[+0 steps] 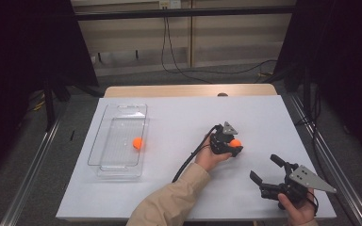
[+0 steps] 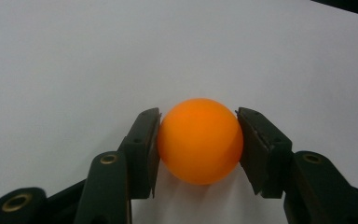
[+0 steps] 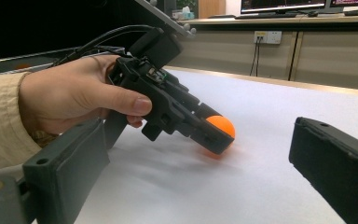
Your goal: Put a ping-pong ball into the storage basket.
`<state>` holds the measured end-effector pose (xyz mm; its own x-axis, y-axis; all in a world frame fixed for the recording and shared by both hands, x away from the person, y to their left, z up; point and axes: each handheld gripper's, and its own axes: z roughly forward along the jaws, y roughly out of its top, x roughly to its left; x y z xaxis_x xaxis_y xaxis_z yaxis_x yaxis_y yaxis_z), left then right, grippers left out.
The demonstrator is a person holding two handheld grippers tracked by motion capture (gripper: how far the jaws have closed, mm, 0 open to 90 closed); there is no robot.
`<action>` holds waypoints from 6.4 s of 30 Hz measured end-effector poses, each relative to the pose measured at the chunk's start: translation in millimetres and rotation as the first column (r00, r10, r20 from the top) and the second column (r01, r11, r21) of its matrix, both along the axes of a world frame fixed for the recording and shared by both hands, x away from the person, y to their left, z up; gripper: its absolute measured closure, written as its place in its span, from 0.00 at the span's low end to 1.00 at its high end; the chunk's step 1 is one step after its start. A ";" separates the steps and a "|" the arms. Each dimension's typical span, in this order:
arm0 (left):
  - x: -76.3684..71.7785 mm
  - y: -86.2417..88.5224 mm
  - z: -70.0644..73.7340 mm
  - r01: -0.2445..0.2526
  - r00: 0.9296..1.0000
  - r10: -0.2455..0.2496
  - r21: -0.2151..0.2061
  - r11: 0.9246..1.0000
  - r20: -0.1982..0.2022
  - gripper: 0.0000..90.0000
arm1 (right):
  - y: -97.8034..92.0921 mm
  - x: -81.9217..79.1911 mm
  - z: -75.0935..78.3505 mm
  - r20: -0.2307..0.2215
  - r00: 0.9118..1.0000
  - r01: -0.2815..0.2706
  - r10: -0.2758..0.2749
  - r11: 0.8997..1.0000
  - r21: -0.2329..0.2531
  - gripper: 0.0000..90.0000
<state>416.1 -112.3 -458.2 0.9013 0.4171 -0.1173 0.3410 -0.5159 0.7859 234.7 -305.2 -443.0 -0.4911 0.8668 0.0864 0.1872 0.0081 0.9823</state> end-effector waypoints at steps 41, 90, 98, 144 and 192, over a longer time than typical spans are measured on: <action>-13.6 37.5 15.2 0.014 0.999 -0.015 -0.027 1.000 -0.041 0.57 | 0.5 0.0 0.3 0.002 1.000 0.001 -0.001 1.000 -0.011 0.04; -20.9 69.5 26.4 -0.006 0.998 0.004 -0.032 0.999 -0.056 0.57 | -0.2 0.0 0.8 0.004 1.000 0.009 -0.009 1.000 -0.008 0.04; -20.9 75.4 28.5 -0.010 0.999 0.009 -0.028 1.000 -0.054 0.57 | 1.7 0.5 0.4 0.002 1.000 0.002 -0.002 1.000 -0.011 0.04; -18.9 110.2 37.4 -0.064 0.995 0.061 -0.033 0.997 -0.085 0.57 | 2.9 1.9 -0.6 0.005 1.000 -0.003 0.003 1.000 -0.018 0.04; -12.5 132.1 46.6 -0.118 0.986 0.113 -0.039 0.992 -0.122 0.57 | 4.1 2.3 0.0 0.008 1.000 -0.010 0.010 1.000 -0.020 0.04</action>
